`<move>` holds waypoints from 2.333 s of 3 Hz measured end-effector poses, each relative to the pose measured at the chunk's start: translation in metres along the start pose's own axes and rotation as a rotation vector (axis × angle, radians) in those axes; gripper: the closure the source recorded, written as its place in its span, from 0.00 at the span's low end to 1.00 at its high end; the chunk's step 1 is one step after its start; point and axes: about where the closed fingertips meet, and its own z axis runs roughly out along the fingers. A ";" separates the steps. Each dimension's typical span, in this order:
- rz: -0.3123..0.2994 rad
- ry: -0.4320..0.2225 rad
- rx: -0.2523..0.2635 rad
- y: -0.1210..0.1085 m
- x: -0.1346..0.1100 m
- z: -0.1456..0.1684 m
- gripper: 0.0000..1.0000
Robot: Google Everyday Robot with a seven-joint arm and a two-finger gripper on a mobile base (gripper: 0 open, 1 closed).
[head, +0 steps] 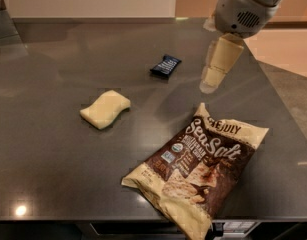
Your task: Move sponge near brown chip bag
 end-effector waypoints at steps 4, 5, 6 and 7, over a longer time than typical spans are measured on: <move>-0.110 -0.003 -0.139 0.018 -0.120 0.129 0.00; -0.121 0.017 -0.164 0.028 -0.134 0.159 0.00; -0.138 0.038 -0.176 0.036 -0.143 0.180 0.00; -0.161 0.068 -0.185 0.044 -0.149 0.197 0.00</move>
Offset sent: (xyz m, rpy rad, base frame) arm 0.0256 0.1366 -0.0517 0.0058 0.0580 0.1547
